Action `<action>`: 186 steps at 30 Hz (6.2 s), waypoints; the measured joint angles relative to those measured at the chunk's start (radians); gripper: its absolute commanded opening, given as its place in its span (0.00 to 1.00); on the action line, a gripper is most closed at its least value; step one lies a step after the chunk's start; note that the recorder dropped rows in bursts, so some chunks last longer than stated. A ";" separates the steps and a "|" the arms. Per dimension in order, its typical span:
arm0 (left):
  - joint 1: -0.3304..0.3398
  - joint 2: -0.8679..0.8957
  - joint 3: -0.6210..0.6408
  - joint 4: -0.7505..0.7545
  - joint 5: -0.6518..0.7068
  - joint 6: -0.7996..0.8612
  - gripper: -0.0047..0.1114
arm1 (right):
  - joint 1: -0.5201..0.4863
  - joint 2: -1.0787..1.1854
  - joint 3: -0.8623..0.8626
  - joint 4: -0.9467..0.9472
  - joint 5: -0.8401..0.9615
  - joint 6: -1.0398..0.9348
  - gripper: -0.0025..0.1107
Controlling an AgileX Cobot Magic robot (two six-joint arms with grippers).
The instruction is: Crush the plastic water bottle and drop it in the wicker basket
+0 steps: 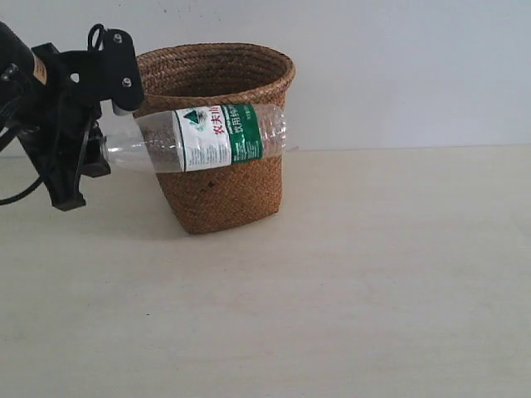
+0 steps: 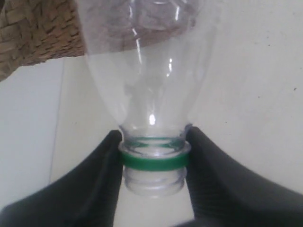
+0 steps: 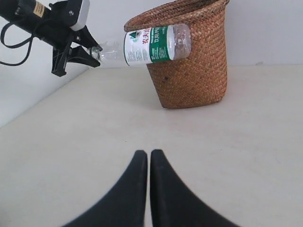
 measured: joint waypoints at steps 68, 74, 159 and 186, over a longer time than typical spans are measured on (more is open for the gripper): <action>0.015 0.121 -0.544 -0.014 0.440 -0.410 0.07 | 0.000 0.000 0.000 0.021 0.025 -0.002 0.02; 0.015 0.036 -0.463 -0.163 0.409 -0.406 0.07 | 0.000 0.000 0.000 0.021 0.025 -0.002 0.02; 0.385 -1.544 1.242 -0.454 -0.537 -0.580 0.07 | 0.000 0.000 0.002 0.028 0.006 -0.002 0.02; 0.387 -1.544 1.242 -0.478 -0.438 -0.688 0.07 | 0.000 0.000 0.002 0.028 0.004 -0.002 0.02</action>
